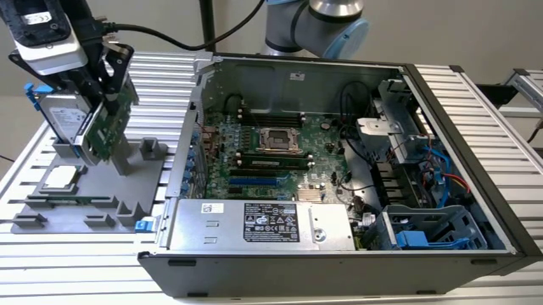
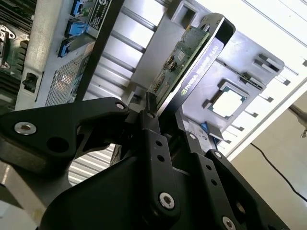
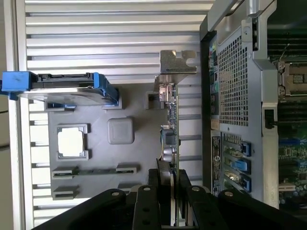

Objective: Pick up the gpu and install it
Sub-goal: 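Pick up the gpu and move the gpu toward the slot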

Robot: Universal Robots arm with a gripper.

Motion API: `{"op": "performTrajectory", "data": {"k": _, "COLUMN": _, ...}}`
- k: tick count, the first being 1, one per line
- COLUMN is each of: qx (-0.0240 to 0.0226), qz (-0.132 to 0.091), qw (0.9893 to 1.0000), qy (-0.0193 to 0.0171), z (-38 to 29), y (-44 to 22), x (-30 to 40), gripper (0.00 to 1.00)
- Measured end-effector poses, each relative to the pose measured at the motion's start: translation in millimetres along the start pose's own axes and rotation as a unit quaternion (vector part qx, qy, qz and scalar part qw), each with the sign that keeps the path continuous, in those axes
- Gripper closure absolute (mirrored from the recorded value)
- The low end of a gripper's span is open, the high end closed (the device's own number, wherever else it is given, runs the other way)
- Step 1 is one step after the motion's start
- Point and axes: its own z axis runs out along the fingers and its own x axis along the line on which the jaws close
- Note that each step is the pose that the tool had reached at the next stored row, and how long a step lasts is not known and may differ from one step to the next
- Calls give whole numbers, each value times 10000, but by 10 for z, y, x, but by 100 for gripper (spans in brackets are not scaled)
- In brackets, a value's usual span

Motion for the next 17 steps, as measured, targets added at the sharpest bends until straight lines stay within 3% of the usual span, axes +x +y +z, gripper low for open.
{"op": "performTrajectory", "data": {"k": 17, "qx": 0, "qz": 1, "qw": 10000, "qy": 0, "z": -194, "y": 11, "x": -10, "gripper": 100}}
